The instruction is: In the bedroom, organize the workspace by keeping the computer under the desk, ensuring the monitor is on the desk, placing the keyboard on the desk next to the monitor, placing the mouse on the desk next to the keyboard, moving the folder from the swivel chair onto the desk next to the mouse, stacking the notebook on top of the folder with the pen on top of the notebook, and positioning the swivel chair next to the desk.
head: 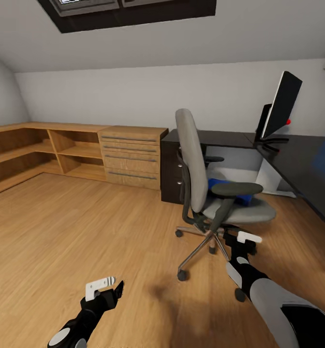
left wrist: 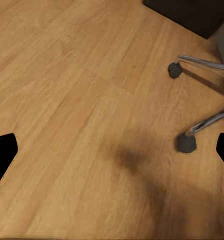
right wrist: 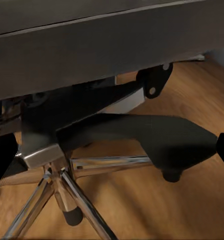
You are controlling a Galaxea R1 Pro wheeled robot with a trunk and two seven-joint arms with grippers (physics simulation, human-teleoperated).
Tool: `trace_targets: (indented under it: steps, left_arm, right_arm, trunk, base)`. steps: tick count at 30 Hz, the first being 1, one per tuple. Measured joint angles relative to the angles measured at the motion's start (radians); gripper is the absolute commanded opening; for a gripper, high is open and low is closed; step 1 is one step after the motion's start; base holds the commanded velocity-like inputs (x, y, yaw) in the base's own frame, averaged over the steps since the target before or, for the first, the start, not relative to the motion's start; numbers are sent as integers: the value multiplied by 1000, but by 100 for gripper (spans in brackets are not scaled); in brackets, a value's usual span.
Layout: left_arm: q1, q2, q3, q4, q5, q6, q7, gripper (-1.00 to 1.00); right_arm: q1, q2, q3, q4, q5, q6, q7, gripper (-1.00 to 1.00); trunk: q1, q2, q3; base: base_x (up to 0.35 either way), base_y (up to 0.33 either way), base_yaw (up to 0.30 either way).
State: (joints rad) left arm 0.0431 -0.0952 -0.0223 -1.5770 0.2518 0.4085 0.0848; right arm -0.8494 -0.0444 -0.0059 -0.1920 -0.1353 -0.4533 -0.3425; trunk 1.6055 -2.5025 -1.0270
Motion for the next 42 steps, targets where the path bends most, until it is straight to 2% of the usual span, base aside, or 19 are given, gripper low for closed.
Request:
trace_targets:
  steps: [10, 13, 17, 42]
  left_arm:
    - [0, 0, 0, 0, 0, 0, 0, 100]
    - [0, 0, -1, 0, 0, 0, 0, 100]
    - [0, 0, -1, 0, 0, 0, 0, 100]
    - [0, -2, -2, 0, 0, 0, 0, 100]
  right_arm:
    - [0, 0, 1, 0, -4, 0, 1, 100]
    - [0, 9, -1, 0, -2, 0, 0, 100]
    - [0, 17, 0, 0, 0, 0, -1, 100]
    - [0, 28, 0, 2, 1, 1, 0, 100]
  trunk:
    - [0, 0, 0]
    - [0, 0, 0]
    - [0, 0, 0]
    - [0, 0, 0]
  base:
    - [-35, 101, 44]
    - [-2, 4, 95]
    - [0, 1, 231]
    - [-3, 0, 250]
